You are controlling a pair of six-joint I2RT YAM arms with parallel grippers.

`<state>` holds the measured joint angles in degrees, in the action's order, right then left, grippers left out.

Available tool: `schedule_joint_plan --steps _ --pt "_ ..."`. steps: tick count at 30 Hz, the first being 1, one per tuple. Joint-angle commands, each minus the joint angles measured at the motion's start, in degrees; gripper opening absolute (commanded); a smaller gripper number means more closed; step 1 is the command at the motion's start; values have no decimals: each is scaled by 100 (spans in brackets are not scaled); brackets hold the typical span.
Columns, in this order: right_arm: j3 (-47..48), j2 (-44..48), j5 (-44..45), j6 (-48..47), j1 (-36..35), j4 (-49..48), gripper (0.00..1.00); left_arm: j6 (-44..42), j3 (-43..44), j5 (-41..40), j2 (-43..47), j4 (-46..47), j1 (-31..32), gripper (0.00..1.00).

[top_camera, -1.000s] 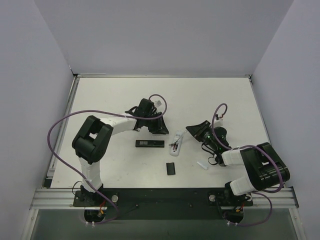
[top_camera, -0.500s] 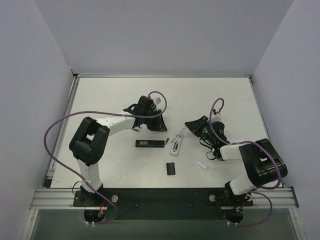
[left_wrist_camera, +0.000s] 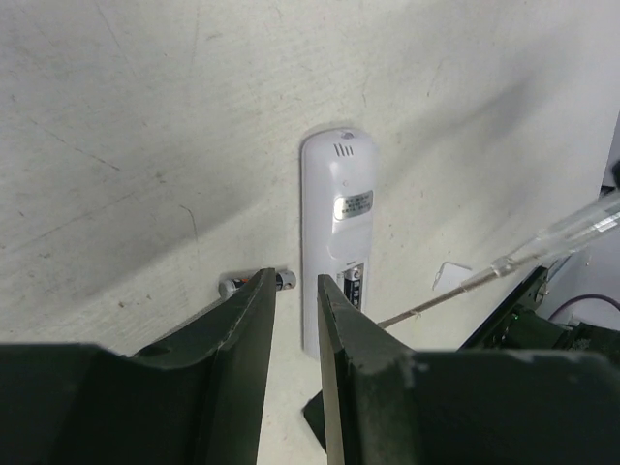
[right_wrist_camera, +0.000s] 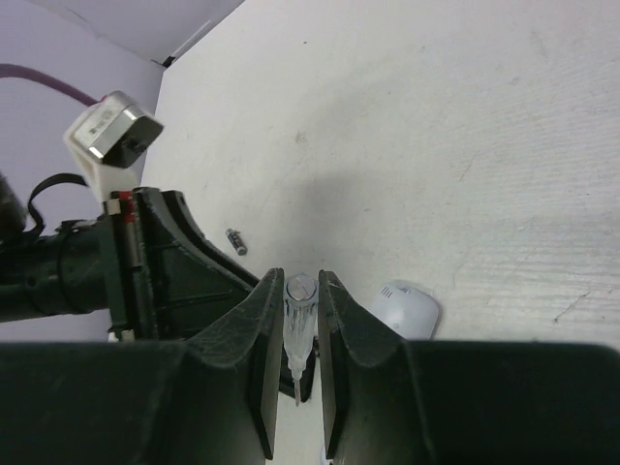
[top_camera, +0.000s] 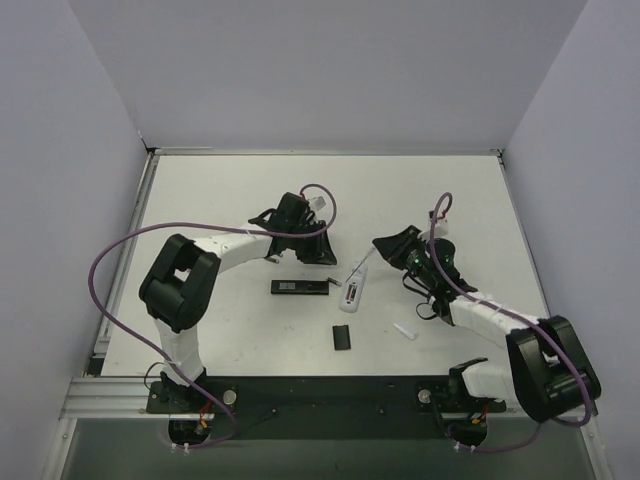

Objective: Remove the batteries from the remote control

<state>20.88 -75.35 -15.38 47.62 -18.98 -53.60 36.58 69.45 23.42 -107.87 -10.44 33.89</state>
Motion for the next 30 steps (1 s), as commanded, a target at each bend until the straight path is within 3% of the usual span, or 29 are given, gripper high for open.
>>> schedule_joint_plan --steps 1,8,12,15,16,30 --pt "328 1003 901 -848 -351 1368 0 -98 60 215 21 156 188 34" --pt "408 1944 2010 -1254 -1028 2450 0 -37 -90 154 -31 244 425 30" --pt "416 2174 2144 -1307 -1090 2688 0 -54 -63 163 -207 253 505 22" --pt "355 2305 2214 -1351 -1099 2803 0 -107 -19 163 -322 165 557 10" --pt "329 2349 2232 -1369 -1099 2811 0 -107 -28 163 -313 147 575 0" --pt "197 2525 2249 -1501 -1099 2768 0 -353 -344 -549 -146 -345 1032 0"
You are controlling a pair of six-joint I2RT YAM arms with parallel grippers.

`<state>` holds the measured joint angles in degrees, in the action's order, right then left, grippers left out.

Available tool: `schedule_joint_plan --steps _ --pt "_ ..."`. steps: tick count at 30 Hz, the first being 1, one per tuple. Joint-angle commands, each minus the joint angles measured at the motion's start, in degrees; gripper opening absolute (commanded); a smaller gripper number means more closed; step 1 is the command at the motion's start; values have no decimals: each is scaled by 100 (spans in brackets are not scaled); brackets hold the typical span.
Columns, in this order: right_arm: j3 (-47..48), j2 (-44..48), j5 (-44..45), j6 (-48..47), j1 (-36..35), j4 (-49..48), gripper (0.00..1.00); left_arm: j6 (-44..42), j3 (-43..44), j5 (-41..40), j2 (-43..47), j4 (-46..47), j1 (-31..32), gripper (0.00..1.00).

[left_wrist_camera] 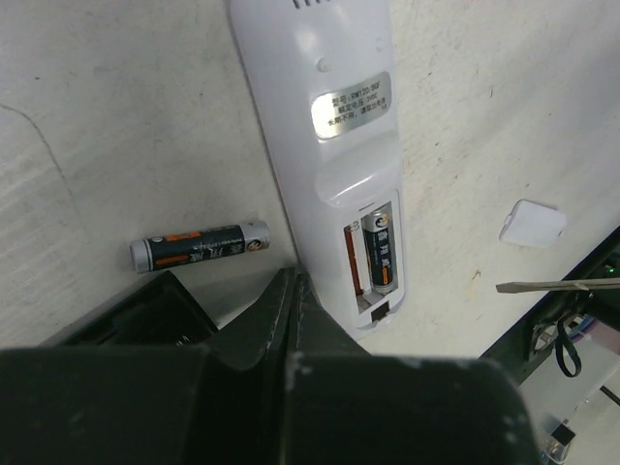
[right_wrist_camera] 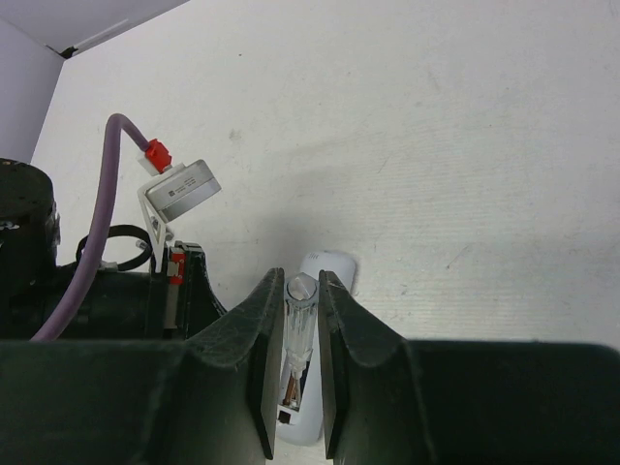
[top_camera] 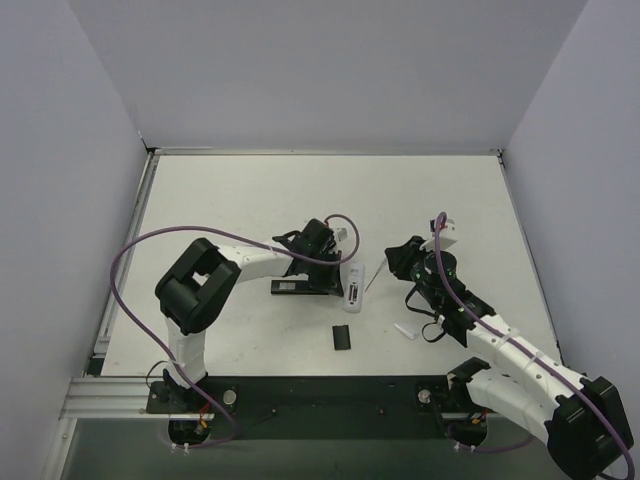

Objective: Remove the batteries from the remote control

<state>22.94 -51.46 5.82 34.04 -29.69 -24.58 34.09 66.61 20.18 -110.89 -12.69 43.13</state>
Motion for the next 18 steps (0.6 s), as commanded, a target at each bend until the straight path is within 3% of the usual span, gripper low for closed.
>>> schedule_joint_plan --steps 1,8,14,18 --pt "-35 145 138 -170 -19 -170 0 -87 -95 -191 164 11 142 0" --pt "-333 242 129 -301 -28 -521 0 238 -245 56 191 478 230 0" --pt "-527 -64 -116 -600 -19 -1355 0 265 -44 -76 305 329 213 0" --pt "-562 -381 -310 -776 -28 -1857 0 274 19 -225 454 214 108 8"
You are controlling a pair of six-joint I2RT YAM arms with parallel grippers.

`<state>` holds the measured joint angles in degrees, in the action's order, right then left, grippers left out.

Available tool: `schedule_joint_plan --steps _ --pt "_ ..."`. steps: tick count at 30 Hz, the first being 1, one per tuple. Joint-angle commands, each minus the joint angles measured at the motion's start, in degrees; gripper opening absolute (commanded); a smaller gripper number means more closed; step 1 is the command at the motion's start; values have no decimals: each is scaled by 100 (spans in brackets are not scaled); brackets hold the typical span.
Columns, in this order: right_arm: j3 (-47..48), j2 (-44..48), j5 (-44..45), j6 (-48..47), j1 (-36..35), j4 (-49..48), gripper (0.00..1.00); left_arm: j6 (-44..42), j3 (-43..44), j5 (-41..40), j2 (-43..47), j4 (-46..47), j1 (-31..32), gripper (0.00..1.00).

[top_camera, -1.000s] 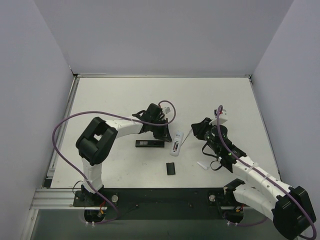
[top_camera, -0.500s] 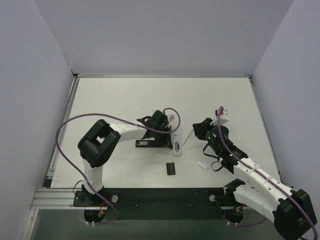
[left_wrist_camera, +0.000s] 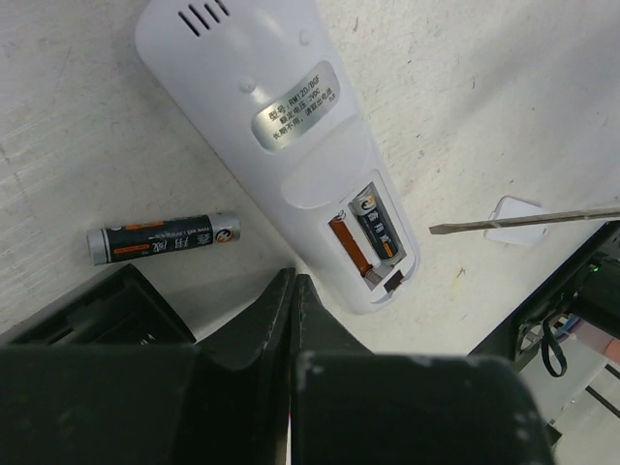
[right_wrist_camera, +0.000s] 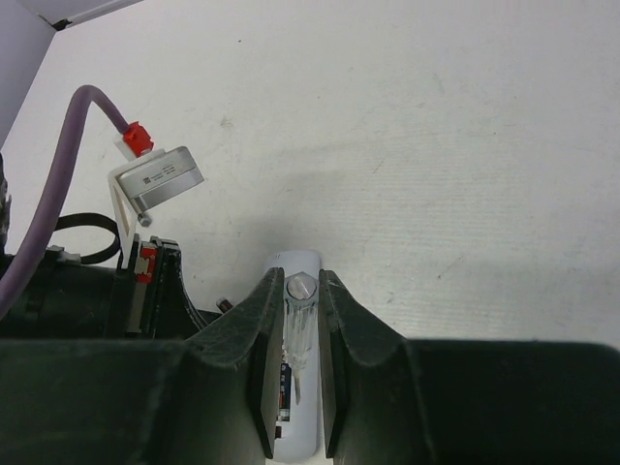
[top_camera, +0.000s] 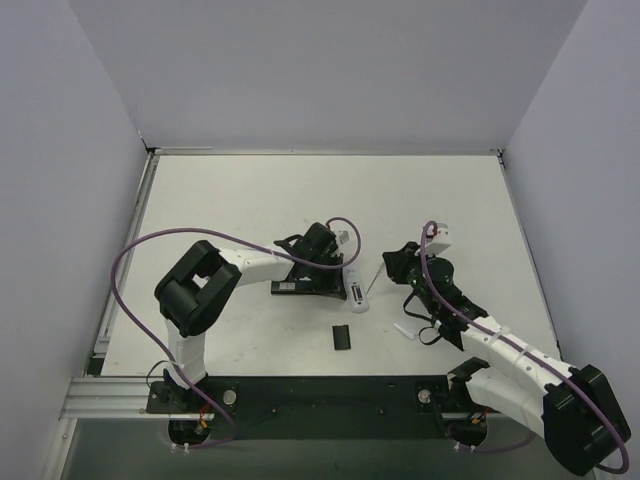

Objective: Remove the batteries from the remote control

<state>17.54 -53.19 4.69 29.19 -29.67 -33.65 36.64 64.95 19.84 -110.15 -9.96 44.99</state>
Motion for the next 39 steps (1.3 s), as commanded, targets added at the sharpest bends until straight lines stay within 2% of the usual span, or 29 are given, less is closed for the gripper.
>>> schedule_joint_plan --steps 1,3,8,19,39 --pt "-31 -270 -249 -326 -30 -1090 0 36 185 -217 458 -50 -87 9" --pt "-49 -288 -293 -352 -30 -1222 0 36 202 -252 520 -42 -140 14" --pt "-84 -341 -416 -484 -47 -1434 0 80 273 -208 573 81 -236 16" --pt "-225 -464 -416 -607 -100 -1654 0 212 326 161 275 424 -245 16" --pt "-321 -745 -627 -800 -206 -2041 0 185 203 223 -51 556 -245 16"
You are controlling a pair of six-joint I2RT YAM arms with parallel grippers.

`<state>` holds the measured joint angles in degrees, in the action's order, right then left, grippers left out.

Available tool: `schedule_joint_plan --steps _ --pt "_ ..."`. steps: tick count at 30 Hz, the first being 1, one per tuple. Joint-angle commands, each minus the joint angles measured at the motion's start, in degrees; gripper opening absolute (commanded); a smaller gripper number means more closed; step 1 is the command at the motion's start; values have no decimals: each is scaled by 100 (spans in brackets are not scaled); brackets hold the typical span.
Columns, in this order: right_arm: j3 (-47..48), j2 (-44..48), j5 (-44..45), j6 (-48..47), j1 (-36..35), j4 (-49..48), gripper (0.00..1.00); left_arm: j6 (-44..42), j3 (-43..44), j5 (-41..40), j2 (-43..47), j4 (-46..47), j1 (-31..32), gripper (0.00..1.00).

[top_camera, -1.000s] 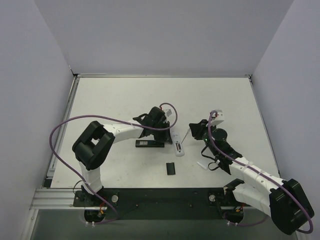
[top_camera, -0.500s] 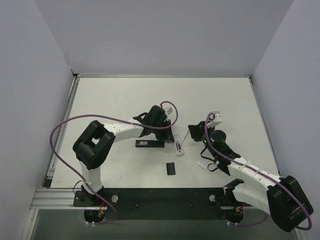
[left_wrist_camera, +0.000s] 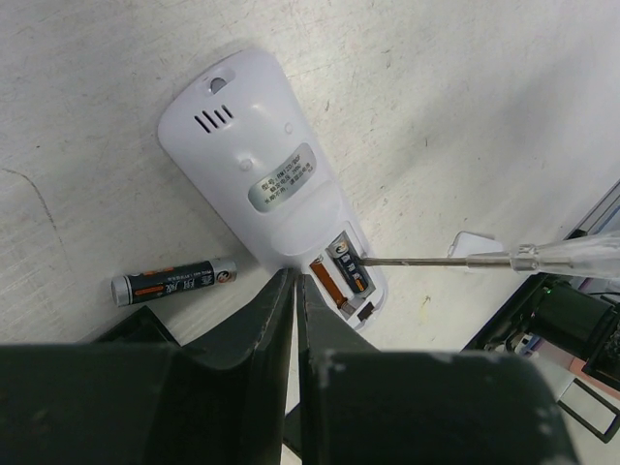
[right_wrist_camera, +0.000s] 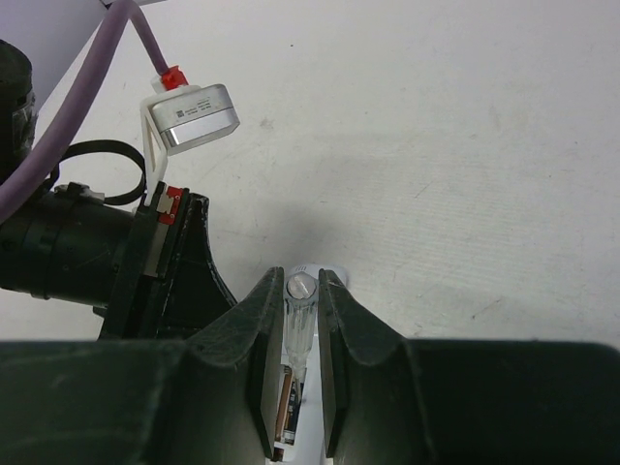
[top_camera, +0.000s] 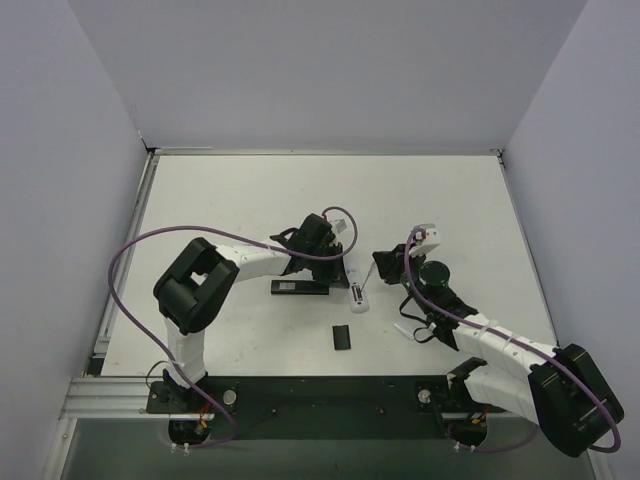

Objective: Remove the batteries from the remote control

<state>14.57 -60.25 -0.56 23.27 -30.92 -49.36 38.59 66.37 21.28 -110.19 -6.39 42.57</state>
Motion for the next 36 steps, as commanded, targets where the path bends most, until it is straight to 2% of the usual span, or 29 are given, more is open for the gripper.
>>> schedule_joint_plan --steps 1,11,18,22,30,36 --pt "-24 -48 -94 -243 -107 -460 0 -18 60 78 -46 191 -3 16" --pt "-24 -171 600 -1350 -863 -144 0 -18 78 87 -134 156 -3 16" --pt "-621 -119 1136 -1360 -1355 -653 0 -9 8 78 -134 165 -3 16" --pt "-981 -66 1383 -1088 -1435 -978 0 8 8 87 -143 200 6 16" --pt "-1412 373 2235 -17 -1365 -777 0 43 -28 78 -178 261 15 16" --pt "-1712 251 1815 836 -900 -1102 0 79 -45 96 -240 340 41 16"
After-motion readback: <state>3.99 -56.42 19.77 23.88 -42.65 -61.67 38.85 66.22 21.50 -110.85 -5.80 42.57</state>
